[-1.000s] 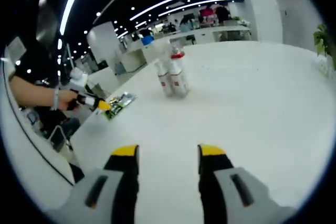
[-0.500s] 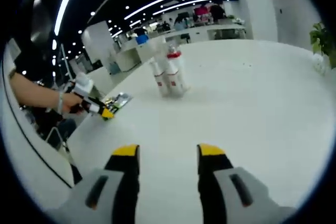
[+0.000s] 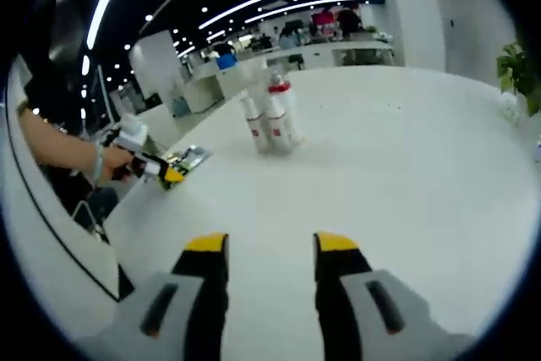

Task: Arrange the skincare products in the storage area until every visible bottle or jar stands upright without overlapping.

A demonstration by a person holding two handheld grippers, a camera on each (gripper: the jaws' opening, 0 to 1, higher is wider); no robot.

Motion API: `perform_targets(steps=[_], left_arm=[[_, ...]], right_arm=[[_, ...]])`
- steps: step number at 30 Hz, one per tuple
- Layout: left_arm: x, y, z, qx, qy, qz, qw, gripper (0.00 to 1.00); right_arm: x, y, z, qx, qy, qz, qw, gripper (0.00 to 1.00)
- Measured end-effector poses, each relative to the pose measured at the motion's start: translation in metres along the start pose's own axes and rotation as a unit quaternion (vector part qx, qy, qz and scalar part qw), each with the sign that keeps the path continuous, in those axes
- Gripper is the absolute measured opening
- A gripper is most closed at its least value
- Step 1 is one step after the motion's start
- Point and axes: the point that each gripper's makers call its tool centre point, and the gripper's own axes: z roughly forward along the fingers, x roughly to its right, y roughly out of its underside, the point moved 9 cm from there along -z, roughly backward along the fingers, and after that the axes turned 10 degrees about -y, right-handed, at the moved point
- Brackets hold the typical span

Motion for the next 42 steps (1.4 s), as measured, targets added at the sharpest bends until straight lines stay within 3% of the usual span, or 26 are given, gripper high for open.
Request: perform_targets(steps=[8, 10, 16, 19, 26, 27, 30, 31, 32, 33, 35, 36, 37, 42], left_arm=[[0.001, -0.004, 0.001, -0.017, 0.004, 0.017, 0.9997, 0.75], [0.003, -0.004, -0.001, -0.018, 0.009, 0.025, 0.9995, 0.69], [0.012, 0.000, -0.004, -0.019, 0.018, 0.040, 0.9989, 0.67], [0.014, 0.001, -0.006, -0.020, 0.024, 0.046, 0.9985, 0.59], [0.015, 0.004, -0.007, -0.017, 0.030, 0.047, 0.9983, 0.54], [0.014, 0.005, -0.008, -0.018, 0.034, 0.039, 0.9985, 0.47], [0.013, 0.007, -0.008, -0.015, 0.038, 0.029, 0.9987, 0.41], [0.013, 0.008, -0.010, -0.017, 0.040, 0.028, 0.9987, 0.26], [0.017, 0.008, -0.013, -0.016, 0.087, 0.044, 0.9951, 0.16], [0.013, 0.013, -0.016, -0.025, 0.055, 0.004, 0.9982, 0.12], [0.011, 0.015, -0.020, -0.014, 0.066, 0.003, 0.9977, 0.07], [0.007, 0.017, -0.020, -0.019, 0.048, 0.009, 0.9986, 0.05], [0.012, 0.018, -0.019, -0.017, 0.067, 0.006, 0.9976, 0.04], [0.013, 0.020, -0.015, -0.022, 0.062, 0.019, 0.9976, 0.02]], right_arm=[[-0.004, 0.009, -0.004, -0.002, 0.005, 0.005, 1.0000, 0.35], [-0.005, 0.010, -0.005, -0.002, 0.005, 0.004, 1.0000, 0.35], [-0.009, 0.011, -0.006, 0.001, 0.002, 0.002, 1.0000, 0.34], [-0.010, 0.013, -0.006, 0.000, 0.002, 0.002, 1.0000, 0.34], [-0.014, 0.019, -0.009, 0.001, 0.003, 0.005, 1.0000, 0.33], [-0.015, 0.021, -0.010, 0.000, 0.003, 0.005, 1.0000, 0.33], [-0.015, 0.024, -0.012, 0.001, 0.005, 0.010, 0.9999, 0.33], [-0.016, 0.024, -0.012, 0.000, 0.006, 0.010, 0.9999, 0.33], [-0.016, 0.025, -0.012, -0.001, 0.006, 0.008, 0.9999, 0.33], [-0.017, 0.025, -0.012, -0.002, 0.005, 0.005, 1.0000, 0.32], [-0.020, 0.026, -0.012, -0.006, 0.001, -0.003, 1.0000, 0.32], [-0.020, 0.026, -0.012, -0.007, 0.000, -0.005, 1.0000, 0.32], [-0.021, 0.026, -0.012, -0.007, -0.001, -0.006, 1.0000, 0.32], [-0.023, 0.028, -0.011, -0.009, -0.006, -0.006, 0.9999, 0.32]])
